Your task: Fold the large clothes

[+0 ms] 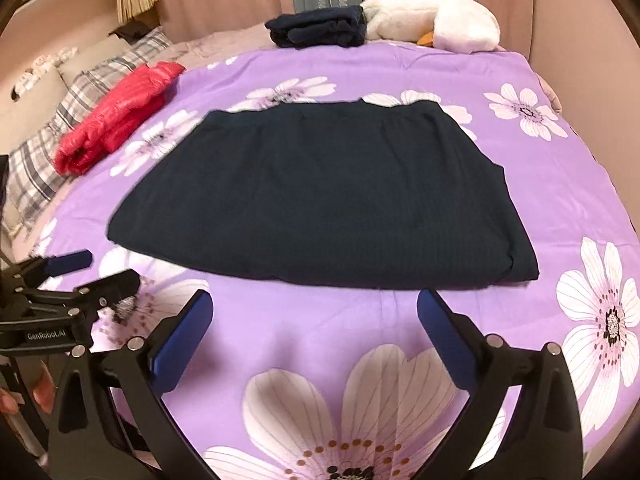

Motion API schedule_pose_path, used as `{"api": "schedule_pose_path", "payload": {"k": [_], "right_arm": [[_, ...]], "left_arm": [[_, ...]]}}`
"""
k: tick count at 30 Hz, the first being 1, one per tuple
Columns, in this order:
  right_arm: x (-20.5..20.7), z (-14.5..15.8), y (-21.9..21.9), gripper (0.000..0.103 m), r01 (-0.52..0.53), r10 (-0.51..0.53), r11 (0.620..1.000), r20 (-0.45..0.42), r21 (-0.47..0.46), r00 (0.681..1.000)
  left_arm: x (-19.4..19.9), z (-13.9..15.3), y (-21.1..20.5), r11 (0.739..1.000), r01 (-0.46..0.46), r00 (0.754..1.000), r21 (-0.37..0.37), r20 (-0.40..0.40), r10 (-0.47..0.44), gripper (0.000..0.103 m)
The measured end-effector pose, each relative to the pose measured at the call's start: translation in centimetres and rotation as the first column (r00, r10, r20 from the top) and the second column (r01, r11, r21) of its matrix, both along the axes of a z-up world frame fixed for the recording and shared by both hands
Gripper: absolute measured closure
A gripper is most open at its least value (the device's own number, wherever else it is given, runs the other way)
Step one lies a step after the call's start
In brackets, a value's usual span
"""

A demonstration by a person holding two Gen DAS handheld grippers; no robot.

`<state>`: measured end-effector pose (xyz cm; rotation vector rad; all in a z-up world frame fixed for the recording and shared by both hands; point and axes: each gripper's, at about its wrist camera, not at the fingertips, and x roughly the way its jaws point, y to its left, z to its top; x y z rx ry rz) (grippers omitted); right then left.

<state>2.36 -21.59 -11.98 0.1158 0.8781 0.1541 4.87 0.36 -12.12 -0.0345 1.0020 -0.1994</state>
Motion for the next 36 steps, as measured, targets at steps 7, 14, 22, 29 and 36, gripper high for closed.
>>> {"api": "schedule_pose_path", "payload": {"k": [7,14,22,29,36], "right_arm": [[-0.7,2.9,0.8,0.001,0.02,-0.017,0.998,0.051,-0.056,0.999],[-1.9,5.6,1.4,0.001,0.066,-0.05,0.991,0.134,-0.118,0.99],[-2.7,8.0,1.4,0.001,0.086,-0.062,0.987,0.179,-0.133,0.982],[-3.1,10.0,1.3,0.001,0.098,-0.078,0.988,0.163,-0.119,0.984],[-2.8,11.3,1.2,0.001,0.099,-0.084,0.989,0.142,-0.106,0.986]], "left_arm": [[-1.1,3.4,0.7,0.999,-0.047,0.995,-0.013,0.087,0.048,0.002],[-2.1,6.2,1.1,0.991,-0.115,0.979,0.06,0.175,0.103,0.002],[-3.3,8.5,0.8,0.988,-0.13,0.968,0.083,0.227,0.109,0.002],[-4.1,10.5,0.7,0.986,-0.145,0.963,0.083,0.24,0.121,0.002],[-4.2,11.6,0.2,0.987,-0.129,0.969,0.096,0.225,0.105,0.002]]}}
